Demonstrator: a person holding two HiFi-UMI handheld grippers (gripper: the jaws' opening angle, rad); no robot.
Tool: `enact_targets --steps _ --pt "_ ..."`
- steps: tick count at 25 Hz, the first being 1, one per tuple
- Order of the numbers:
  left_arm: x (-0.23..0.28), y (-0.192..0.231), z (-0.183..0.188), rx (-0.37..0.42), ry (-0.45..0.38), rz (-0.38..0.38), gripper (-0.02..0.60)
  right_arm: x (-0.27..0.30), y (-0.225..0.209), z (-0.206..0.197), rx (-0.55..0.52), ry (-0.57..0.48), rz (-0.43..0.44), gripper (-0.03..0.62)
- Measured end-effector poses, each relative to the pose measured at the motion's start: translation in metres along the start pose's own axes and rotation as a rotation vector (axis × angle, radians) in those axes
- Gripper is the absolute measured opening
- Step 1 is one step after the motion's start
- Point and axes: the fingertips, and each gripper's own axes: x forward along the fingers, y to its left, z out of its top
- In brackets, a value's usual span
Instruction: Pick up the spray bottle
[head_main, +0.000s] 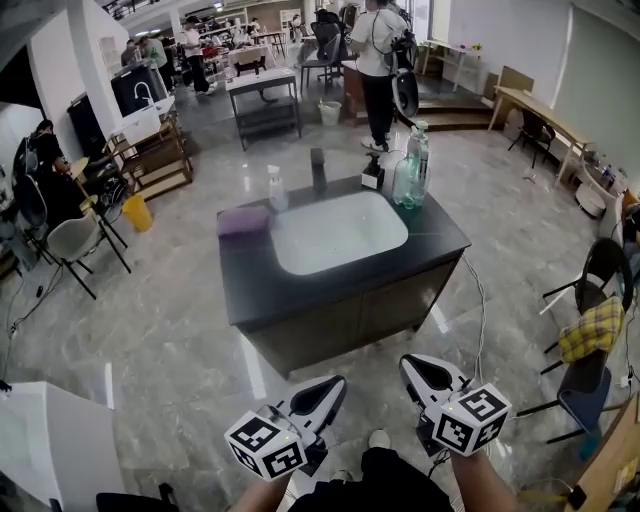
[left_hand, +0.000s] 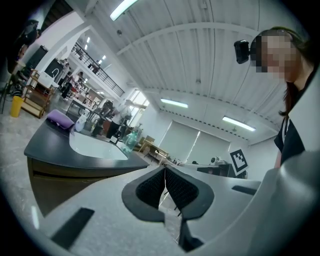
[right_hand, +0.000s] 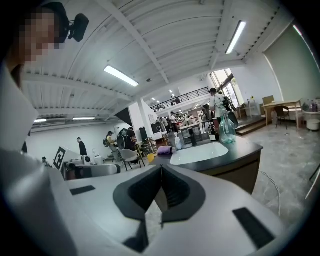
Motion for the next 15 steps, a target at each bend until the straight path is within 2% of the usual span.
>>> enact_targets --steps 15 --pt "0.099 0.01 0.034 0.04 -0.045 0.036 0.006 0.024 -0.081 0.045 -0.028 -0.024 0.062 0.008"
